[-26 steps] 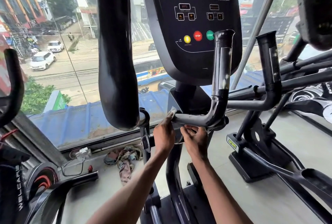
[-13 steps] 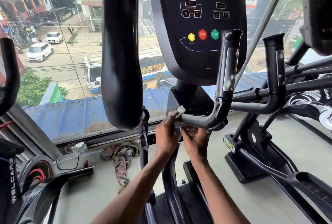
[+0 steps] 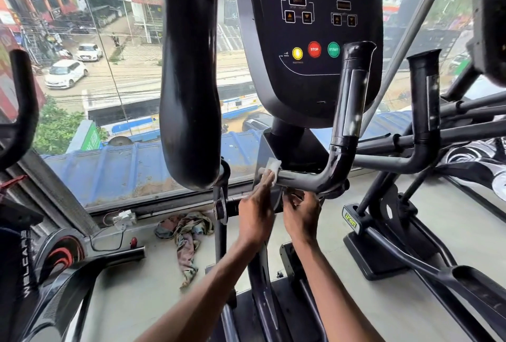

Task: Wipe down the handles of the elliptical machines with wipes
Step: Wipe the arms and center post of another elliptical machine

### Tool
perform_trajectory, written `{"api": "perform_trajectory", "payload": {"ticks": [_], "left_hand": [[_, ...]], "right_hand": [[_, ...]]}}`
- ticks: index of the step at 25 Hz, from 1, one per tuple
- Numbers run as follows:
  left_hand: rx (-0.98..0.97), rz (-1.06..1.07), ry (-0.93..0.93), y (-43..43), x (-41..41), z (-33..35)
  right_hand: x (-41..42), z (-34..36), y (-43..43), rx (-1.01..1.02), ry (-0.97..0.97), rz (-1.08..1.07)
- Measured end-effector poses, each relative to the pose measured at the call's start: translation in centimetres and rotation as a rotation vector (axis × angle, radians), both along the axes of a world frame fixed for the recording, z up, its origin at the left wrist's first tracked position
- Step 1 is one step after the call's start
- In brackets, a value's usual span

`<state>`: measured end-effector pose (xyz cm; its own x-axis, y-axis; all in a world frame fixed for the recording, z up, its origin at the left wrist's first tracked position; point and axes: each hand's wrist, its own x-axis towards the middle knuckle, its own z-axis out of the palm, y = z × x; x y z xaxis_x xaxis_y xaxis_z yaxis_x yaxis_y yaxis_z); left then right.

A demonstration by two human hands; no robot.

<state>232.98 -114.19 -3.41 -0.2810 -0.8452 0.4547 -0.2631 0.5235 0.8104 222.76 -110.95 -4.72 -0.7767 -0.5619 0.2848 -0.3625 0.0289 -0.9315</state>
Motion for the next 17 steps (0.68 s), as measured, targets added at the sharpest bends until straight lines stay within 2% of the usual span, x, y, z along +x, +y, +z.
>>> {"api": "perform_trajectory", "payload": {"ticks": [2,4,8,12,14,17], "left_hand": [[-0.141,-0.112,0.052,2.3,0.1,-0.2],[-0.187,-0.163,0.067,2.4,0.2,-0.6],[0.091,-0.002,-0.010,-0.1,0.3,-0.2],[-0.111,-0.088,0.023,2.8,-0.3,0.3],[-0.162,-0.105,0.080,3.6,-0.1,0.5],[-0.213,-0.148,0.131,5.2,-0.4,2.0]], "right_hand": [[-0.5,-0.5,0.2,0.029,0.013,0.036],[-0.8,-0.4,0.5,0.039,0.030,0.053],[-1.2,-0.1,0.7,0.043,0.073,0.048],[-2.2,0.9,1.5,0.087,0.123,0.166],[-2.4,1.5,1.9,0.126,0.228,0.199],[-3.1,1.5,2.1,0.155,0.251,0.192]]}}
